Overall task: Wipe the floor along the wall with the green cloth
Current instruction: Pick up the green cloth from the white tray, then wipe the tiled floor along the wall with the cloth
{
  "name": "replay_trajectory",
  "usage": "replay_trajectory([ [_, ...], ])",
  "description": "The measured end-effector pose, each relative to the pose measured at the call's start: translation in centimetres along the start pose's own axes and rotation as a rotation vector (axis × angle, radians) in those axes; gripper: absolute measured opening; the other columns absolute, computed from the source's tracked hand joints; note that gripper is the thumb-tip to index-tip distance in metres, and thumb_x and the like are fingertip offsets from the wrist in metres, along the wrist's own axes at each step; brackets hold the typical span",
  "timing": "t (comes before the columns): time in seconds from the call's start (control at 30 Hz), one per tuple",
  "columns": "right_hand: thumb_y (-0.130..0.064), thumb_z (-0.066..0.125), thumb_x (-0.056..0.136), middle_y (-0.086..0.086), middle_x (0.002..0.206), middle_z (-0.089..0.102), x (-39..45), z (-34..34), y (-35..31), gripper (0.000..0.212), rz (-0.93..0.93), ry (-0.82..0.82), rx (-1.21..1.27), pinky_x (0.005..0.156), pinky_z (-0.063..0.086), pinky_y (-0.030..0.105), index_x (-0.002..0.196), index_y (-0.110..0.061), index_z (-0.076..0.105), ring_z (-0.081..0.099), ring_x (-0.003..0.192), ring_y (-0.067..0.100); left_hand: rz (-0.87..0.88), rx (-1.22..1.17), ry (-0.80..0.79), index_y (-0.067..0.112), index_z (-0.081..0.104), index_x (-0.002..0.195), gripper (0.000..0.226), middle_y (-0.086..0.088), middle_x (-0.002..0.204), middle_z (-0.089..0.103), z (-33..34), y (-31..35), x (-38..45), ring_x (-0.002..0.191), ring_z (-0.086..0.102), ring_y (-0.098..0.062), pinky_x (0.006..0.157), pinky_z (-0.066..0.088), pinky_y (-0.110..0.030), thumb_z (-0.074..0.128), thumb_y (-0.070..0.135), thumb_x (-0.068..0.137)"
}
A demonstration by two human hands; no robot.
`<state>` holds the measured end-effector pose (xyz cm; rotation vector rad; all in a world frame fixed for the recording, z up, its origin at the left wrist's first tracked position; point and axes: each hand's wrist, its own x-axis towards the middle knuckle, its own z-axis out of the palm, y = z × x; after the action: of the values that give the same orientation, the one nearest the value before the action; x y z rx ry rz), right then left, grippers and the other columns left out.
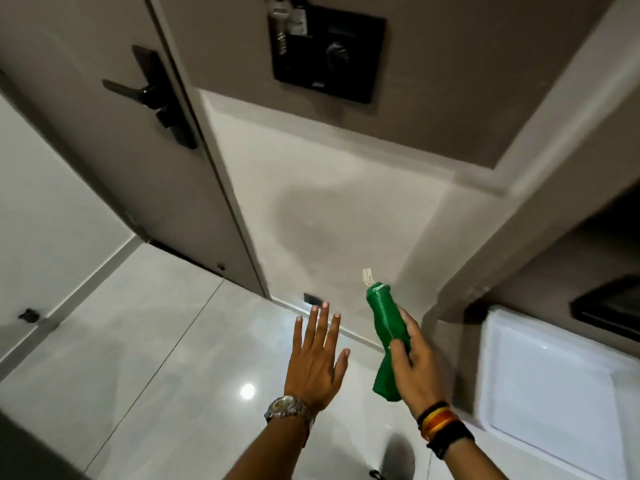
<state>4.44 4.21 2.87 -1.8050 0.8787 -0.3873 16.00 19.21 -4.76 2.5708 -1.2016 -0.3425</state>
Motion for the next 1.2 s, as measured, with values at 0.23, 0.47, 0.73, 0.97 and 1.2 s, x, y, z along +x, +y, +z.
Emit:
replay_trajectory([
  [0.23, -0.003, 0.047, 0.100, 0.004, 0.154, 0.048, 4.7, 11.0, 5.1, 0.059, 0.085, -0.199, -0.306, 0.118, 0.037, 0.039, 0.155, -0.021, 0.037, 0.048, 0.138, 0.024, -0.101, 0.037, -0.121, 0.012, 0.043, 0.167, 0.073, -0.017, 0.178, 0.031, 5.9, -9.3, -3.2, 0.163, 0.032, -0.041, 0.128, 0.012, -0.057, 0.033, 0.053, 0.108],
  [0.47, -0.006, 0.045, 0.102, 0.011, 0.157, 0.043, 9.9, 20.0, 17.4, 0.060, 0.219, -0.374, -0.508, 0.119, 0.032, 0.042, 0.158, -0.017, 0.029, 0.044, 0.142, 0.033, -0.268, -0.120, -0.236, 0.016, 0.006, 0.175, 0.078, -0.010, 0.183, -0.013, 16.8, -14.3, -1.3, 0.169, -0.016, -0.033, 0.136, -0.018, -0.053, 0.018, 0.056, 0.110],
  [0.73, -0.001, 0.039, 0.102, 0.013, 0.164, 0.030, 15.6, 29.1, 36.8, 0.059, 0.078, -0.481, -0.725, 0.123, 0.031, 0.041, 0.159, -0.010, 0.024, 0.033, 0.150, 0.030, -0.414, -0.199, -0.207, 0.017, 0.010, 0.175, 0.084, -0.007, 0.180, -0.016, 35.1, -21.0, 3.9, 0.171, -0.011, -0.032, 0.138, -0.012, -0.056, 0.008, 0.062, 0.103],
  [0.97, 0.009, 0.041, 0.096, 0.015, 0.163, 0.031, 19.4, 37.0, 53.2, 0.063, 0.003, -0.617, -0.890, 0.126, 0.016, 0.035, 0.156, -0.004, 0.029, 0.025, 0.154, 0.028, -0.296, -0.171, -0.171, 0.014, 0.025, 0.173, 0.084, -0.015, 0.184, 0.003, 50.6, -29.5, 5.9, 0.172, -0.001, -0.033, 0.138, -0.005, -0.061, 0.015, 0.060, 0.104],
  [1.2, 0.014, 0.051, 0.087, 0.013, 0.166, 0.026, 23.1, 42.0, 59.4, 0.079, -0.122, -0.556, -0.822, 0.125, 0.020, 0.038, 0.159, -0.005, 0.022, 0.025, 0.153, 0.029, -0.316, -0.023, -0.025, 0.005, 0.022, 0.173, 0.078, -0.025, 0.182, 0.014, 60.7, -39.4, 6.7, 0.170, 0.012, -0.043, 0.135, 0.004, -0.068, 0.025, 0.051, 0.111],
])
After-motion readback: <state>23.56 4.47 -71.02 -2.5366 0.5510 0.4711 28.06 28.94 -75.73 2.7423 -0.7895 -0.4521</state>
